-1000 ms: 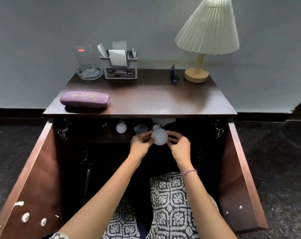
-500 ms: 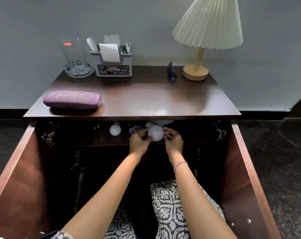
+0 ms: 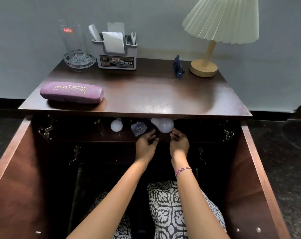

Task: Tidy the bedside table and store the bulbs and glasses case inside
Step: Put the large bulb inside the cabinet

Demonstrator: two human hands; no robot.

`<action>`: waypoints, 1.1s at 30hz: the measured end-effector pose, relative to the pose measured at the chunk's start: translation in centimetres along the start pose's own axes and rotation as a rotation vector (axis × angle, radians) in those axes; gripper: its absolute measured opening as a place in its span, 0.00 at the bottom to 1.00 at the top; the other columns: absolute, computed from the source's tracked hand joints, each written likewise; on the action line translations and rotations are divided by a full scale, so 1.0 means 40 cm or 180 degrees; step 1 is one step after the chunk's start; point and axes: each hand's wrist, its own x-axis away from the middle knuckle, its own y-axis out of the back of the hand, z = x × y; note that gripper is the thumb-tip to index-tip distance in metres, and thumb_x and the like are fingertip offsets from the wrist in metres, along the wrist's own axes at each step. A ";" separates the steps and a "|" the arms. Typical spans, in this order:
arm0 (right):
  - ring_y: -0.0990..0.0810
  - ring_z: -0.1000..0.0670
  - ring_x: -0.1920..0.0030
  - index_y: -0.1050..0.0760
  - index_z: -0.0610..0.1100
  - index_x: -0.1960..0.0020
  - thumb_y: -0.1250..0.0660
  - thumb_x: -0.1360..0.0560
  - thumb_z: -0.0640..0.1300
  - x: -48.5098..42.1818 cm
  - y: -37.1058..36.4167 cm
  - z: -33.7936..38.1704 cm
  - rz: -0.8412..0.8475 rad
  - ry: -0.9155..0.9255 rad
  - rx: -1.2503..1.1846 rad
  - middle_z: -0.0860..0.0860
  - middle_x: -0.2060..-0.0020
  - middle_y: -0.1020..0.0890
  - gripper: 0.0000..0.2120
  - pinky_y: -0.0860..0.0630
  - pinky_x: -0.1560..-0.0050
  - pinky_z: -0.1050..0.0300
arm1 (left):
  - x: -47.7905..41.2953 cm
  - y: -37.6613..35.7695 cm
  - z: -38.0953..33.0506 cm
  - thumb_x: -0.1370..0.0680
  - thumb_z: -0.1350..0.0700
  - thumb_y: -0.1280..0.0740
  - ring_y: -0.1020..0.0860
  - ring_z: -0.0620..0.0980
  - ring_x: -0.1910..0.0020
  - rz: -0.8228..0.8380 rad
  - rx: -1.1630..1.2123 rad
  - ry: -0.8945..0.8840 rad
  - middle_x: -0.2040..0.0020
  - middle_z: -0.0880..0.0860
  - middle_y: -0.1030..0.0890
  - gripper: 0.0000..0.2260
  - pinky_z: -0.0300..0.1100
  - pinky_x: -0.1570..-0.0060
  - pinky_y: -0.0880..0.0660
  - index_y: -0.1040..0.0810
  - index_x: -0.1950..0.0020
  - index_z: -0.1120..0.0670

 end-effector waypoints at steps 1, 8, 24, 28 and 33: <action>0.21 0.47 0.43 0.25 0.38 0.41 0.44 0.25 0.27 -0.003 -0.002 0.000 -0.0005 -0.0006 -0.0021 0.42 0.44 0.20 0.16 0.27 0.45 0.61 | -0.002 -0.002 0.000 0.25 0.65 0.34 0.23 0.42 0.46 0.0016 0.0001 0.0001 0.40 0.54 0.20 0.18 0.22 0.52 0.29 0.26 0.35 0.57; 0.23 0.52 0.42 0.27 0.40 0.36 0.42 0.24 0.28 -0.009 -0.011 0.014 -0.0058 -0.0010 -0.0112 0.46 0.39 0.24 0.19 0.26 0.39 0.58 | -0.019 -0.014 -0.015 0.25 0.66 0.35 0.23 0.46 0.42 0.0072 0.0113 0.0055 0.39 0.56 0.21 0.18 0.35 0.41 0.29 0.26 0.34 0.59; 0.21 0.52 0.45 0.26 0.38 0.39 0.42 0.26 0.27 -0.007 -0.047 0.007 0.0209 0.0200 0.0068 0.44 0.40 0.22 0.18 0.27 0.45 0.62 | -0.054 -0.022 -0.046 0.25 0.68 0.36 0.24 0.43 0.48 0.0040 0.0033 0.0002 0.49 0.48 0.22 0.17 0.19 0.56 0.30 0.25 0.36 0.60; 0.22 0.52 0.47 0.27 0.37 0.39 0.40 0.26 0.27 0.006 -0.040 0.004 0.0186 0.0135 -0.0087 0.43 0.42 0.21 0.18 0.27 0.46 0.63 | -0.037 0.000 -0.049 0.24 0.68 0.37 0.23 0.42 0.49 -0.0043 0.0045 0.0094 0.45 0.50 0.22 0.17 0.21 0.53 0.30 0.25 0.36 0.60; 0.23 0.51 0.50 0.26 0.35 0.41 0.41 0.27 0.24 0.062 -0.025 0.033 0.0147 0.0256 -0.0216 0.39 0.44 0.20 0.17 0.26 0.49 0.65 | 0.019 0.032 -0.067 0.25 0.72 0.39 0.23 0.32 0.62 -0.0241 0.0131 0.0218 0.41 0.60 0.21 0.16 0.19 0.58 0.30 0.25 0.38 0.66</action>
